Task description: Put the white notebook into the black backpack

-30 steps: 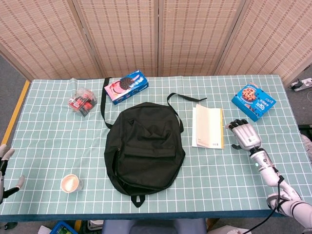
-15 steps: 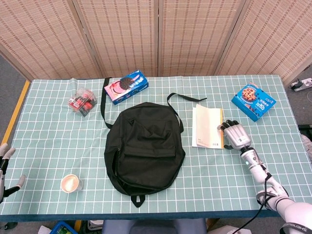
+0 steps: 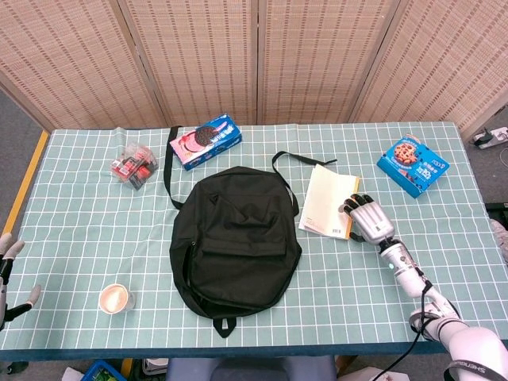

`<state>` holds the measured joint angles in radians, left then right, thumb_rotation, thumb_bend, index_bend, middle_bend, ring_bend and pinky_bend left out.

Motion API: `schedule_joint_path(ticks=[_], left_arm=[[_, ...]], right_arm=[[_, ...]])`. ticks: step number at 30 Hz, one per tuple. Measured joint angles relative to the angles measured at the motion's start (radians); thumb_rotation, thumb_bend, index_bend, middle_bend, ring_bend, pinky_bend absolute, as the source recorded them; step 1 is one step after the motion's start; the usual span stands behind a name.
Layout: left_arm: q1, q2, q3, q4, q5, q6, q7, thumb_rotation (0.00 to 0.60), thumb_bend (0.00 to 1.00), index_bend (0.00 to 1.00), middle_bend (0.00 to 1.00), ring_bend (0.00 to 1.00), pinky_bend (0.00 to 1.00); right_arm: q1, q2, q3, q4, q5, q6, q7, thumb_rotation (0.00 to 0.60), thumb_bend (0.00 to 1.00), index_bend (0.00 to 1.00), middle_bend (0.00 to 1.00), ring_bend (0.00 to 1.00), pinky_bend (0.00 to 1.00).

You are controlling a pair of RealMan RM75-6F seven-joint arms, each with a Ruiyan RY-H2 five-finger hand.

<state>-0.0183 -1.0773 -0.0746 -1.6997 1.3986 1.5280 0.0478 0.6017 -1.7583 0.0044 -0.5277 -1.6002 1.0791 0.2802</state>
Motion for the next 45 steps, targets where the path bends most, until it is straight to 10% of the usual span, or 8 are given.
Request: schedule_joint_path(ticks=[13,27,45], left_arm=[[-0.002,-0.001,-0.002,0.006,-0.008,-0.009,-0.011,0.600,0.33,0.12,0.00,0.00,0.03],[0.002,0.011,-0.002,0.004,-0.014,-0.016,-0.052,0.600,0.33,0.12,0.00,0.00,0.03],[0.003,0.011,-0.002,0.012,-0.009,-0.014,-0.060,0.600,0.33,0.12,0.00,0.00,0.03]], right_arm=[[0.048,-0.086,-0.001,0.152,-0.012,0.021,-0.015,0.600,0.21,0.38,0.33,0.17,0.24],[0.081,-0.166,-0.042,0.256,-0.054,0.076,-0.002,0.600,0.36,0.72,0.53,0.38,0.34],[0.040,-0.096,-0.008,-0.071,-0.031,0.242,-0.046,0.600,0.31,0.68,0.47,0.39,0.45]])
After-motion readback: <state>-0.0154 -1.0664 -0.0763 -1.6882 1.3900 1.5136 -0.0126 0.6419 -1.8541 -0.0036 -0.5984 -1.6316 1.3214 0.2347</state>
